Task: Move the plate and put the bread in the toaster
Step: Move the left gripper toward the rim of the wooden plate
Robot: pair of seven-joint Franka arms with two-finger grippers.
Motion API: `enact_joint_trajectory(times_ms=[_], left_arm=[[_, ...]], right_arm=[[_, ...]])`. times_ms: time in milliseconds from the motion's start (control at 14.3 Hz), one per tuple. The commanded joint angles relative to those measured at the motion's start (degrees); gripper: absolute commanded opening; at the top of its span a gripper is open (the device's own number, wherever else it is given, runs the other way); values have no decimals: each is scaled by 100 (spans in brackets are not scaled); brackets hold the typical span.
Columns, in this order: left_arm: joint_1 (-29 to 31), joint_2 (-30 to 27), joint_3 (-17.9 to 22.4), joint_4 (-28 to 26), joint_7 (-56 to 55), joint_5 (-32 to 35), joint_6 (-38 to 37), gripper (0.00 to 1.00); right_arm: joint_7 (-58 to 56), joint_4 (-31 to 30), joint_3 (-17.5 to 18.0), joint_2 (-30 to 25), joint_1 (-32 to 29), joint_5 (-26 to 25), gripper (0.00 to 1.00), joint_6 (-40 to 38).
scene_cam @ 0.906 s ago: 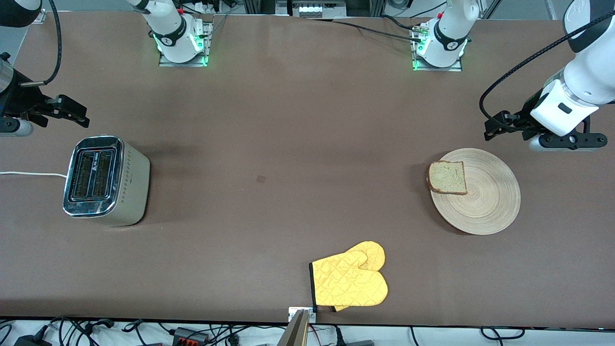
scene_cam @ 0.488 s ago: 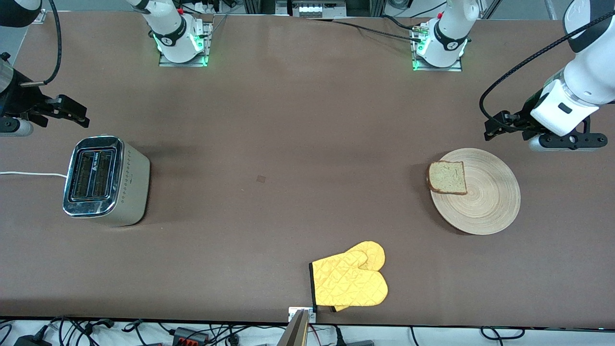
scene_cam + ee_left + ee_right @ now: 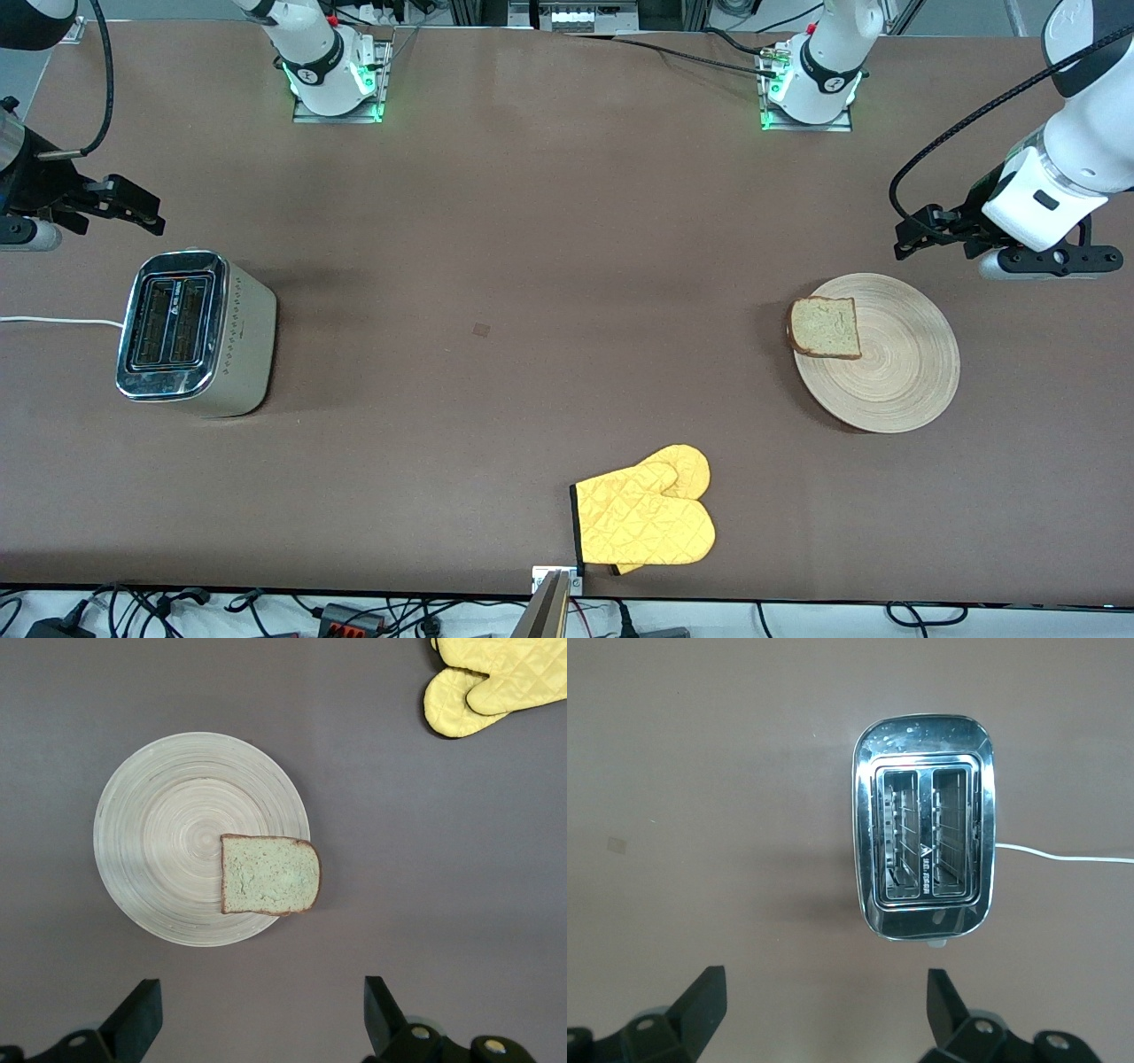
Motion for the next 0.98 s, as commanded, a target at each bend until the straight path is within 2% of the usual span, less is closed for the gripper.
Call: enact_joint_trajectory(times_ms=[0,558,767,906], left_arm=[[14,105,22,183,32,-138,-108,100],[172,315,13,192,93,-155,-82,100],[557,605,22,411,1065,-479,-117,100],[769,719,31,420,1201,-708,-143,100]], right_arm=[[-105,-91,9,-137,-18,24,100,-36],[-97,-91,0,-119,-27,24,100,-28],[-70,-83,9,-110,-27,24,100,-19],[-44,-91,0,-110,-27,24,100,-1]])
